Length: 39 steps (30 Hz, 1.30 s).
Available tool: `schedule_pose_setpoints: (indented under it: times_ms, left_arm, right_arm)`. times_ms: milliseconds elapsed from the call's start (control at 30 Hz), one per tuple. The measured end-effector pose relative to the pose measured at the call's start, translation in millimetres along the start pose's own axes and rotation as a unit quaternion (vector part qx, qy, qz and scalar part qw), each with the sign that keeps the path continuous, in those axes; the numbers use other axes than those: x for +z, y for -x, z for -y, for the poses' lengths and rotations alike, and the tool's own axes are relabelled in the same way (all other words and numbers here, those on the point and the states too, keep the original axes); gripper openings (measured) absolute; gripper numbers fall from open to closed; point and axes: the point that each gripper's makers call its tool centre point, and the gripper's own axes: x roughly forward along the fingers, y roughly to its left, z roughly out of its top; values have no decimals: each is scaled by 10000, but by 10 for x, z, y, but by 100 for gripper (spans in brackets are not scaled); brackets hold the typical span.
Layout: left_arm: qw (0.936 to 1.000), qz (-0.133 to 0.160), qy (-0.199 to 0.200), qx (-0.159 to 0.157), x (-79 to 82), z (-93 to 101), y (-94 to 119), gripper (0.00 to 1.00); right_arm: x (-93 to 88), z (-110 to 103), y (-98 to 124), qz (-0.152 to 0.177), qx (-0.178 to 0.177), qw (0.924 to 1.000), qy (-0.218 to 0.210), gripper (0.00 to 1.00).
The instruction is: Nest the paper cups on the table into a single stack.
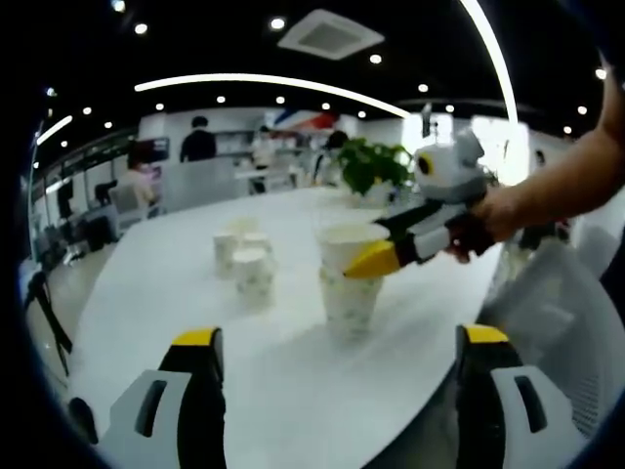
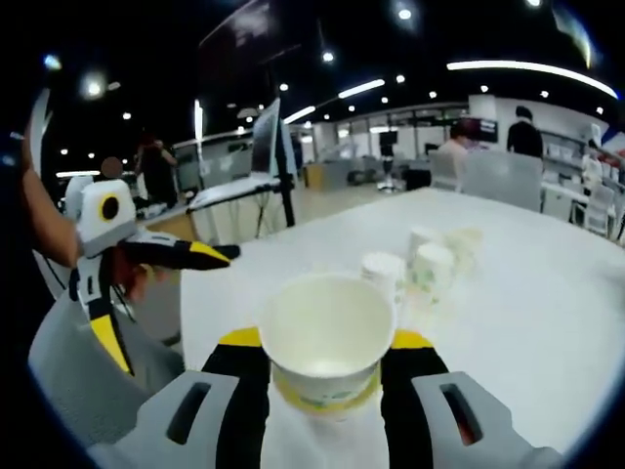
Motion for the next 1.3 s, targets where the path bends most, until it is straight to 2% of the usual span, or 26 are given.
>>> schedule_pose_setpoints:
  times_ms: [233, 500, 800, 900, 1000, 1133, 1300]
  left_arm:
    - [10000, 4, 5, 4, -1, -3, 1, 98]
    - [10000, -10, 12, -2, -14, 6, 4, 98]
    - [10000, -1, 18, -6, -9, 8, 2, 99]
    - [10000, -12, 16, -3, -9, 7, 2, 99]
    - [10000, -18, 7, -6, -10, 8, -1, 99]
    - [10000, -15, 7, -6, -15, 3, -7, 99]
    - [10000, -16, 23, -18, -12, -1, -14, 99]
  right_arm:
    - [-91, 7, -23, -174, -34, 9997, 178, 42]
    - [-117, -7, -21, -216, -30, 9997, 105, 45]
    - [20, -13, 77, -2, -38, 10000, 1, 56]
    - [28, 40, 196, 102, -126, 9999, 41, 61]
    - [-17, 160, 338, 138, -366, 9992, 62, 64]
    - [-53, 359, 616, 412, -956, 9946, -24, 65]
    - [-243, 406, 854, 421, -1197, 9919, 69, 69]
